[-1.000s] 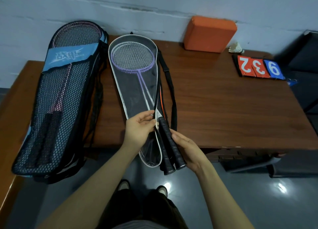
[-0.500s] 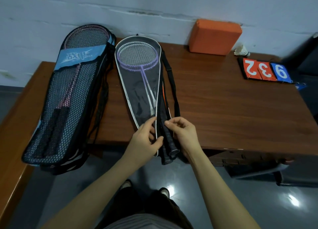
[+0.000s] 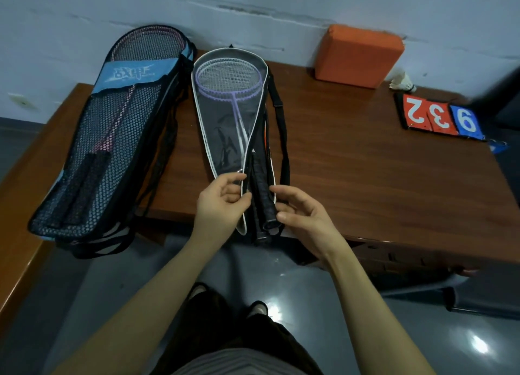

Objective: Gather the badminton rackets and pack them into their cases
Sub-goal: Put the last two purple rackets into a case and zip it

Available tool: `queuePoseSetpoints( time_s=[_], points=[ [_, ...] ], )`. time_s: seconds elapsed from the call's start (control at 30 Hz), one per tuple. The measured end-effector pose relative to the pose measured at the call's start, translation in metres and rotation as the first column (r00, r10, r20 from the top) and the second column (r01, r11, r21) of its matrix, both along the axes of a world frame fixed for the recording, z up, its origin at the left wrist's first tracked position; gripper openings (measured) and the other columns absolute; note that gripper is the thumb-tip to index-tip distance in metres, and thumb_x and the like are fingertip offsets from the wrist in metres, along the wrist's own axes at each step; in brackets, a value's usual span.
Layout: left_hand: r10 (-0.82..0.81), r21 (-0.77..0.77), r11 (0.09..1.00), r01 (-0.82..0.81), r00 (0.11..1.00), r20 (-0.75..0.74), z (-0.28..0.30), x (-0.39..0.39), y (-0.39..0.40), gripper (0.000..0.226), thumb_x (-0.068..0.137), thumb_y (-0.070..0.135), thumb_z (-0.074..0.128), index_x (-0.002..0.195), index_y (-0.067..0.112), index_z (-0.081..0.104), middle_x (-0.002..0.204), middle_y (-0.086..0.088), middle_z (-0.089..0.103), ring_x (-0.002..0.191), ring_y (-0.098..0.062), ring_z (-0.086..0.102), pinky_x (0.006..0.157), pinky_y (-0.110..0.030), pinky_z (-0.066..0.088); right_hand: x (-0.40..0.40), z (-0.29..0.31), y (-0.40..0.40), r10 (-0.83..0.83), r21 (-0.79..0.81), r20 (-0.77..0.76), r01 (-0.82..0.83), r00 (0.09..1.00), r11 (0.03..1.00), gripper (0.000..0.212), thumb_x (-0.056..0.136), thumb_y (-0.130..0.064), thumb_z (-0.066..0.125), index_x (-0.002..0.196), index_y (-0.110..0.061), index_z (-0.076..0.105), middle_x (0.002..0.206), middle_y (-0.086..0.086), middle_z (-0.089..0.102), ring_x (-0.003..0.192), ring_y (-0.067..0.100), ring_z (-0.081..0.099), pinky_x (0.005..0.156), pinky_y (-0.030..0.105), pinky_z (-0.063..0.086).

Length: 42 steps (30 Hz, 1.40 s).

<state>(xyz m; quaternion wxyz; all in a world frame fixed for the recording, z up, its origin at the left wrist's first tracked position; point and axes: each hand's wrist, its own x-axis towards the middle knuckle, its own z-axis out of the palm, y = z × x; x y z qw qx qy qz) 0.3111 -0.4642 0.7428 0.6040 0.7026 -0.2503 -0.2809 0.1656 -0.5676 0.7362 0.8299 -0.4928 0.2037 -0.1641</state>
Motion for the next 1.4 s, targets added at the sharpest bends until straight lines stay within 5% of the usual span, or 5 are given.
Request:
queuePoseSetpoints(
  time_s=[0.37,0.63,1.07,1.3,1.4],
  points=[
    [0.037,0.117,0.992,-0.036,0.999,-0.009,0.013,-0.01,-0.004,0.029,0.075,0.006,0.071,0.099,0.02,0.065,0.086,-0.007,0.067,0.079,-0.02,0.066,0.08,-0.033,0.055,0.006,0.002,0.022,-0.371,-0.338,-0.145,0.306,0.917,0.89,0.01,0.083,-0.007,0.067,0.092,-0.011,0.068,0.079,0.005,0.064,0.068,0.018,0.054,0.069,0.033,0.047],
    [0.058,0.046,0.997,-0.054,0.994,-0.092,0.029,-0.012,-0.009,0.028,0.074,0.004,0.073,0.096,0.019,0.066,0.082,0.001,0.065,0.067,0.003,0.063,0.065,-0.008,0.048,-0.015,0.023,0.016,-0.059,-0.302,-0.16,0.008,0.985,0.953,0.068,0.069,0.015,0.071,0.128,-0.013,0.051,0.093,-0.001,0.054,0.081,0.013,0.055,0.081,0.021,0.05],
    [0.065,-0.037,0.997,-0.075,0.972,-0.224,0.05,-0.007,-0.02,0.025,0.074,0.002,0.072,0.093,0.019,0.07,0.084,-0.004,0.071,0.081,-0.011,0.069,0.078,-0.025,0.052,-0.001,0.027,0.018,-0.348,-0.533,-0.042,0.274,0.937,0.801,0.052,0.077,-0.009,0.073,0.122,-0.029,0.058,0.11,0.017,0.056,0.09,0.029,0.059,0.085,0.027,0.051],
    [0.02,0.016,1.0,-0.02,1.0,-0.018,0.065,-0.018,-0.03,0.027,0.077,0.012,0.072,0.103,0.018,0.068,0.092,-0.002,0.069,0.087,-0.007,0.067,0.081,-0.021,0.052,0.006,0.03,0.014,-0.484,-0.518,-0.037,0.398,0.874,0.757,0.042,0.079,-0.014,0.073,0.117,-0.029,0.064,0.106,0.014,0.061,0.09,0.033,0.06,0.082,0.041,0.054],
    [0.024,0.034,0.999,-0.026,0.998,0.063,0.07,-0.017,-0.034,0.025,0.076,0.016,0.073,0.101,0.018,0.069,0.089,0.0,0.069,0.084,-0.006,0.066,0.083,-0.025,0.053,0.005,0.033,0.006,-0.396,-0.478,-0.033,0.334,0.918,0.813,0.033,0.083,-0.011,0.068,0.114,-0.023,0.067,0.101,0.008,0.06,0.083,0.015,0.061,0.077,0.028,0.052]
  ],
)
